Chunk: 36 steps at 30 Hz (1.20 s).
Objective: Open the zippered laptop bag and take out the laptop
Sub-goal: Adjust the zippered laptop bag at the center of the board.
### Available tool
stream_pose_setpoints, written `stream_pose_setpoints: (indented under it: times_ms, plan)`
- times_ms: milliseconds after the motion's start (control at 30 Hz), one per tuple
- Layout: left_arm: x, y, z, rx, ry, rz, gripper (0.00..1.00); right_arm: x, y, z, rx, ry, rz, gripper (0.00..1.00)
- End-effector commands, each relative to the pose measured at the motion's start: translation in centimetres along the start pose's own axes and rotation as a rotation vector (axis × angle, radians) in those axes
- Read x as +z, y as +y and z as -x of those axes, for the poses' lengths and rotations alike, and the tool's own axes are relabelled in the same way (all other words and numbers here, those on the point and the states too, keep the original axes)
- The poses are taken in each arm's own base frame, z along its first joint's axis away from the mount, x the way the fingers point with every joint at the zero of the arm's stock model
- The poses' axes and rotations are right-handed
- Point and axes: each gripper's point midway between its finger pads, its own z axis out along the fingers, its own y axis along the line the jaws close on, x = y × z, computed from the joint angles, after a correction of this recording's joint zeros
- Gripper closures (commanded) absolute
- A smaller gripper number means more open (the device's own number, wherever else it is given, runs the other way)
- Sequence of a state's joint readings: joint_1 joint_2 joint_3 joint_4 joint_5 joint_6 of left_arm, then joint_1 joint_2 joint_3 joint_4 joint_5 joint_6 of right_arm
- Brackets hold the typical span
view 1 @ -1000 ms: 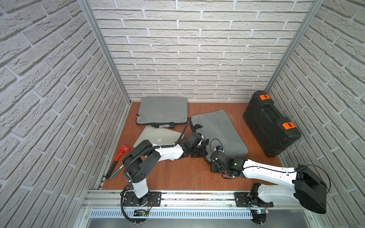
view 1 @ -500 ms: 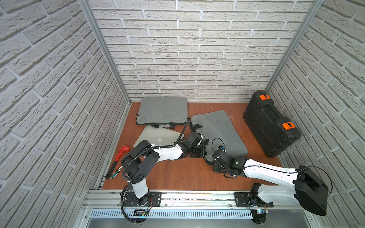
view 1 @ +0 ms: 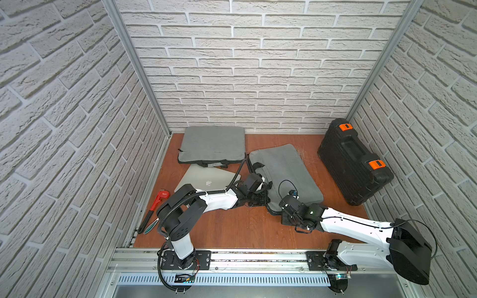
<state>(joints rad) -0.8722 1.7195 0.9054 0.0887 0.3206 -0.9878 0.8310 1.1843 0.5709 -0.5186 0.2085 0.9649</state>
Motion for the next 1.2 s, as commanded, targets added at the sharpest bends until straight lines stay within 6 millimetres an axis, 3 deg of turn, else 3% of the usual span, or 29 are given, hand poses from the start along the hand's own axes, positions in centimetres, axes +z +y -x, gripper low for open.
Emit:
stream_pose_setpoints:
  times_ms: [0, 200, 300, 367, 533, 600, 800, 967, 1167]
  plan:
    - [-0.5, 0.9, 0.8, -0.003, -0.026, 0.029, 1.0, -0.9, -2.4, 0.6, -0.042, -0.03, -0.099, 0.94]
    - [-0.9, 0.5, 1.6, -0.002, -0.061, 0.025, 0.86, -1.9, -2.3, 1.2, -0.058, -0.056, -0.093, 0.92]
    - [-1.2, 0.5, 1.8, -0.002, -0.07, 0.026, 0.81, -2.2, -2.3, 1.3, -0.073, -0.051, -0.094, 0.68]
    - [-1.4, 0.6, 1.9, -0.004, -0.077, 0.028, 0.72, -2.4, -2.2, 1.4, -0.083, -0.049, -0.1, 0.51]
    - [-2.6, 0.8, 2.4, -0.019, -0.117, 0.035, 0.59, -3.4, -1.6, 2.1, -0.111, -0.059, -0.089, 0.41]
    - [-3.7, 1.4, 2.8, -0.031, -0.156, 0.056, 0.52, -3.9, -0.9, 2.6, -0.128, -0.07, -0.072, 0.4]
    - [-9.0, 4.8, 4.2, -0.079, -0.326, 0.198, 0.04, -5.0, 0.9, 4.6, -0.218, -0.096, -0.115, 0.37]
    - [-14.1, 8.3, 4.7, -0.138, -0.464, 0.333, 0.02, -4.7, 3.5, 6.4, -0.318, -0.119, -0.173, 0.29]
    - [-17.7, 11.3, 4.4, -0.214, -0.564, 0.401, 0.02, -3.6, 7.1, 7.8, -0.419, -0.136, -0.207, 0.16]
